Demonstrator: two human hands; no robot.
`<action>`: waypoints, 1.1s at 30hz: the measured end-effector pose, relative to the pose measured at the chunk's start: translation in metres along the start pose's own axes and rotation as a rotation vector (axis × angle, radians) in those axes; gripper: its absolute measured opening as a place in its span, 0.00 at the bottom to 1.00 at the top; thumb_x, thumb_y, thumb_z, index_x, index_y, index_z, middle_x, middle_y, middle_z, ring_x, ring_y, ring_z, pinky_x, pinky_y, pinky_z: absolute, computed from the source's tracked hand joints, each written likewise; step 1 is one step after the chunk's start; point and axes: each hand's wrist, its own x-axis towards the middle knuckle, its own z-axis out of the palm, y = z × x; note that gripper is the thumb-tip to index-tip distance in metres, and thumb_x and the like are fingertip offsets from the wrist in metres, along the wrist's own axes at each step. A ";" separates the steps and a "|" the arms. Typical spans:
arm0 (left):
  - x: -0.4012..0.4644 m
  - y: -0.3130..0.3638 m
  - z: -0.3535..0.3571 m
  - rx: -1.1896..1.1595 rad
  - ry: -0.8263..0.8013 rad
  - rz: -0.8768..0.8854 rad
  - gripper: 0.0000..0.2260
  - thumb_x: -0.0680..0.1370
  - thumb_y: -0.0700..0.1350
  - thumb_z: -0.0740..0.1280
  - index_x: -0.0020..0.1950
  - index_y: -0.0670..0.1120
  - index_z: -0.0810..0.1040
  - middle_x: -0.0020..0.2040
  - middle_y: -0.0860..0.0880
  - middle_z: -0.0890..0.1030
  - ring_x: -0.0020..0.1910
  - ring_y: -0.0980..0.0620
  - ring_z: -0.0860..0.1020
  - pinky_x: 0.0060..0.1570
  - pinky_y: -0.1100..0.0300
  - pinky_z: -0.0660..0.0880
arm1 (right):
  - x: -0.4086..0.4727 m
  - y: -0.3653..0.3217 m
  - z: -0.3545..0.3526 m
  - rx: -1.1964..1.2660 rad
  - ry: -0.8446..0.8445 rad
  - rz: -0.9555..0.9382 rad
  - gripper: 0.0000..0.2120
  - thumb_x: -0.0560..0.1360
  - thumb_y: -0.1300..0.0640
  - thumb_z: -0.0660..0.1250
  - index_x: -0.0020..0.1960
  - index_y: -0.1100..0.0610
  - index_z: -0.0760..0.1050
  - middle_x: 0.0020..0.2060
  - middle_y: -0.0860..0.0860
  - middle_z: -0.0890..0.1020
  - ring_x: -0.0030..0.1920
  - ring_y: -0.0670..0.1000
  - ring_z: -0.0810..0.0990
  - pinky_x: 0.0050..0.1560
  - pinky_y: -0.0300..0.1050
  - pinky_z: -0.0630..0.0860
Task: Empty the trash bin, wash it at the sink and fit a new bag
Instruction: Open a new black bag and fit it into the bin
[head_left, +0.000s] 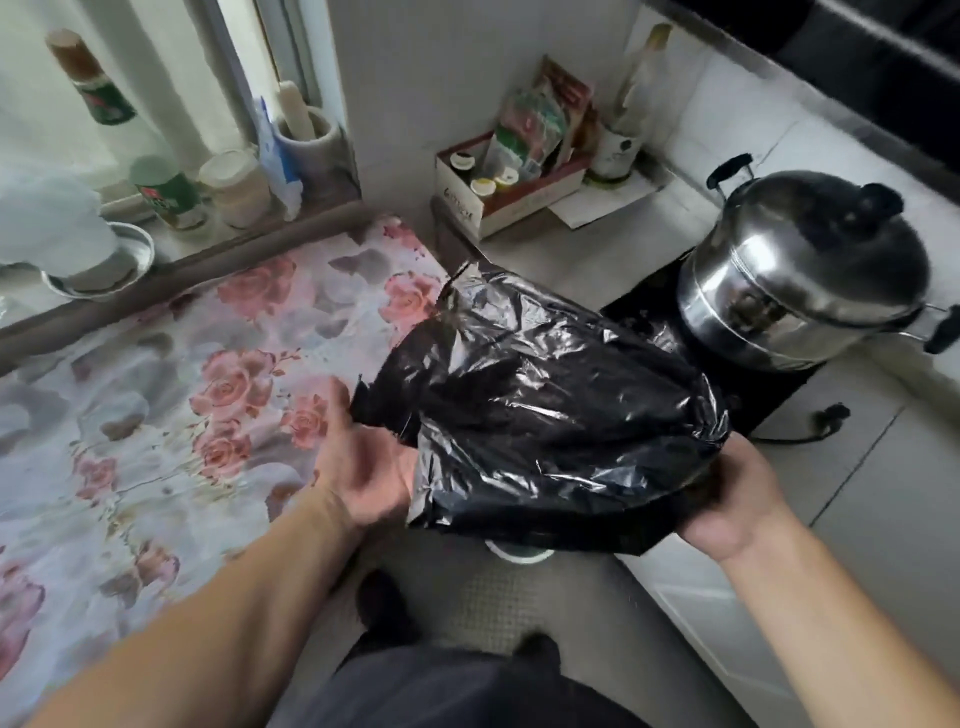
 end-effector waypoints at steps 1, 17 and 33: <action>0.003 -0.005 0.003 0.055 0.020 -0.024 0.43 0.78 0.70 0.51 0.79 0.36 0.59 0.78 0.34 0.62 0.77 0.36 0.63 0.76 0.38 0.55 | -0.006 -0.002 -0.014 0.011 0.002 0.002 0.20 0.60 0.56 0.76 0.50 0.62 0.86 0.52 0.60 0.86 0.53 0.59 0.85 0.48 0.53 0.82; -0.006 -0.124 -0.028 0.386 1.183 -0.157 0.11 0.79 0.45 0.64 0.55 0.40 0.80 0.52 0.37 0.82 0.47 0.40 0.82 0.55 0.42 0.80 | -0.037 0.010 -0.162 -0.247 0.663 0.006 0.08 0.74 0.69 0.63 0.48 0.59 0.76 0.36 0.59 0.80 0.30 0.55 0.81 0.35 0.48 0.79; -0.079 -0.126 -0.088 0.233 1.481 -0.234 0.05 0.81 0.34 0.62 0.51 0.34 0.78 0.41 0.38 0.83 0.31 0.45 0.84 0.24 0.55 0.81 | -0.051 0.069 -0.213 -0.177 1.070 0.090 0.08 0.72 0.64 0.68 0.50 0.56 0.77 0.53 0.63 0.83 0.52 0.64 0.83 0.53 0.73 0.76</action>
